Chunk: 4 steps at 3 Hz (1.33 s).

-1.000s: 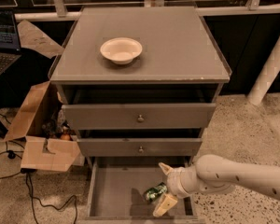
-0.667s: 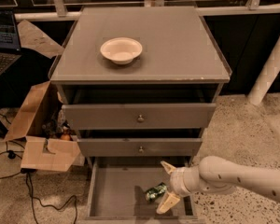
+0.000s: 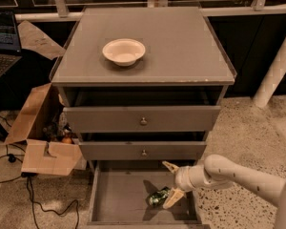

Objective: Pick green can from bottom drawer and place on counter

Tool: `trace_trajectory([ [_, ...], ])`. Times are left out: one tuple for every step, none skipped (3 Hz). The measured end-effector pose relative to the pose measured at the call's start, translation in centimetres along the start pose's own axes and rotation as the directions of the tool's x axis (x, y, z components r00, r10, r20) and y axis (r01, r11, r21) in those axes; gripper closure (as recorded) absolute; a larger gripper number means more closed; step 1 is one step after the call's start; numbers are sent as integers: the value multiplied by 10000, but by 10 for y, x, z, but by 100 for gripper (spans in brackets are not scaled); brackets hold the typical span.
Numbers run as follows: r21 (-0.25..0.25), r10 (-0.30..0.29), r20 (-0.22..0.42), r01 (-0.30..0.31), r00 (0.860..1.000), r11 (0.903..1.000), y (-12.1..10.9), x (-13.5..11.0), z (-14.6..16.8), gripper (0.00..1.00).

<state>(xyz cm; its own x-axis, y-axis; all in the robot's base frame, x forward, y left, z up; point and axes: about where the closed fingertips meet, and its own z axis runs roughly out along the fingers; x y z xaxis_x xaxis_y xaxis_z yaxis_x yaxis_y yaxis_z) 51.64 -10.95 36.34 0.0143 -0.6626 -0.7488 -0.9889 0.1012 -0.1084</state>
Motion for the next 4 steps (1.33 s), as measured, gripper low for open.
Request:
trace_trajectory([
  [-150, -66, 474, 73, 9989, 9999, -31, 15, 24, 0],
  [-147, -47, 460, 54, 9989, 9999, -30, 16, 25, 0],
  [179, 357, 76, -358, 9993, 9992, -24, 34, 40, 0],
  [339, 914, -276, -904, 9954, 9953, -13, 70, 62, 0],
])
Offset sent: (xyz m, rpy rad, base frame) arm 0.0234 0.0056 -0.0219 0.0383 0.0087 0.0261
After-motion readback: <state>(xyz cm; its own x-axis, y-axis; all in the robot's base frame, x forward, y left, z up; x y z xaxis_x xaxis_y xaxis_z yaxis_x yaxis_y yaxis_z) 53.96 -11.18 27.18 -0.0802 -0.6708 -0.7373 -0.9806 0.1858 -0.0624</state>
